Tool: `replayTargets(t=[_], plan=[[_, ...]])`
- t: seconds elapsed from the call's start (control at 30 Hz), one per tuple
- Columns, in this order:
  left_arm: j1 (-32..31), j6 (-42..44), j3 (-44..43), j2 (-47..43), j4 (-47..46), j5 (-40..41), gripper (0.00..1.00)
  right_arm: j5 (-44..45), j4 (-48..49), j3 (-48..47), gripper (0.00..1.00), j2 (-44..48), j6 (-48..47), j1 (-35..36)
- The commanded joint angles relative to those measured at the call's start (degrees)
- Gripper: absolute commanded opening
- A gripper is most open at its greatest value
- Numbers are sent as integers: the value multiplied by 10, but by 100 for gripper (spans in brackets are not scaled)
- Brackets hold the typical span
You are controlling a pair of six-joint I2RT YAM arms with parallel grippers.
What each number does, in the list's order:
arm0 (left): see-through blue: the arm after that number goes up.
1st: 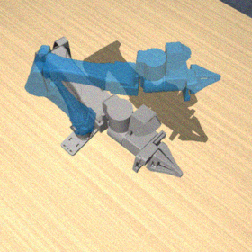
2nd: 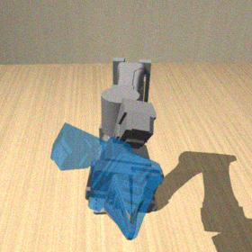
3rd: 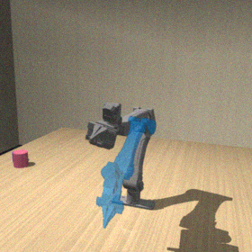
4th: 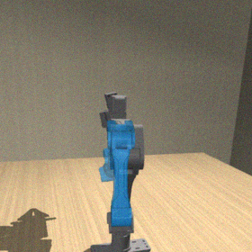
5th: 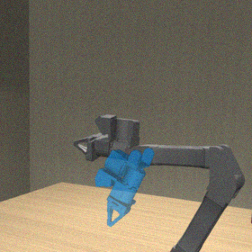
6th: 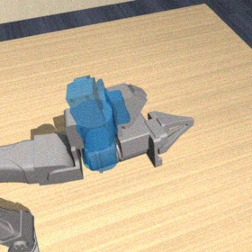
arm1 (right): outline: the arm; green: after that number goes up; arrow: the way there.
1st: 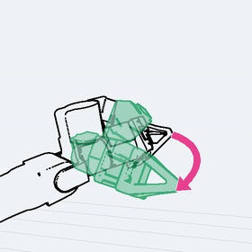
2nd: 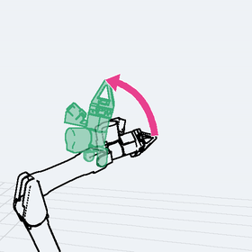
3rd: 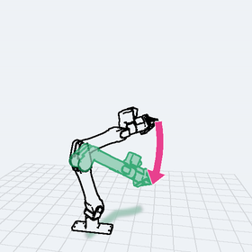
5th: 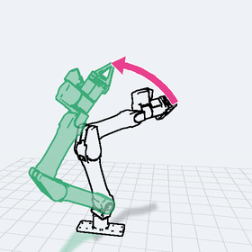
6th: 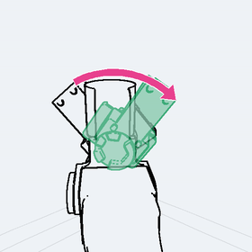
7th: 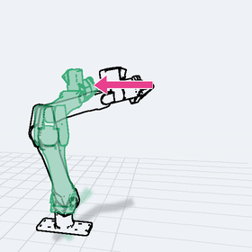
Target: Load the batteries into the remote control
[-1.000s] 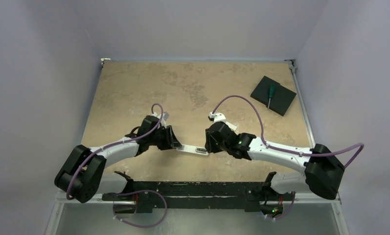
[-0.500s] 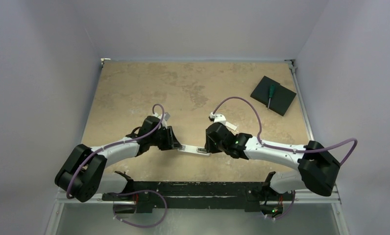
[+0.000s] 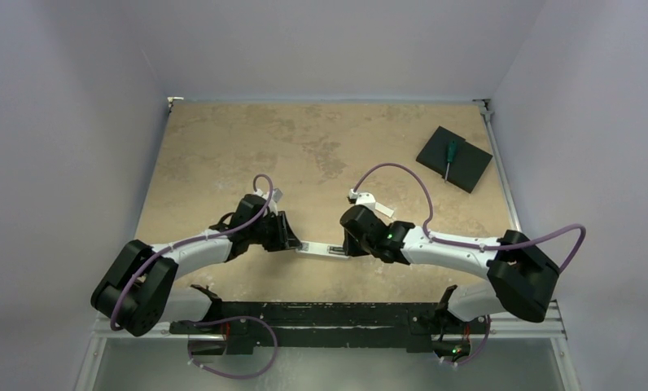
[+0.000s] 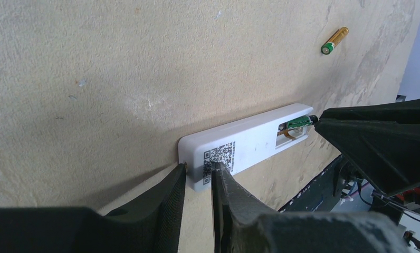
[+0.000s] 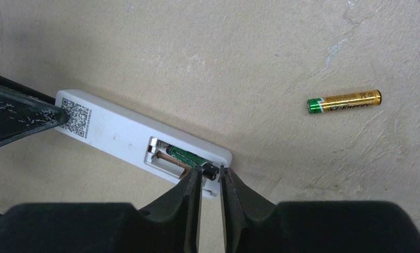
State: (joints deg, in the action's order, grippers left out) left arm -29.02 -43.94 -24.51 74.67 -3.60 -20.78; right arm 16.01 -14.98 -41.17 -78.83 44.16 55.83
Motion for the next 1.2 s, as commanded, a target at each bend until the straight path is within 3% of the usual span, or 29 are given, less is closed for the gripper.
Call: replayTargets(t=[0.0, 1.17], plan=[[-4, -2, 4, -11, -24, -4, 23, 23, -4, -15, 26, -1, 16, -1], [-4, 2, -8, -7, -19, -7, 20, -2, 5, -24, 17, -15, 14, -1]])
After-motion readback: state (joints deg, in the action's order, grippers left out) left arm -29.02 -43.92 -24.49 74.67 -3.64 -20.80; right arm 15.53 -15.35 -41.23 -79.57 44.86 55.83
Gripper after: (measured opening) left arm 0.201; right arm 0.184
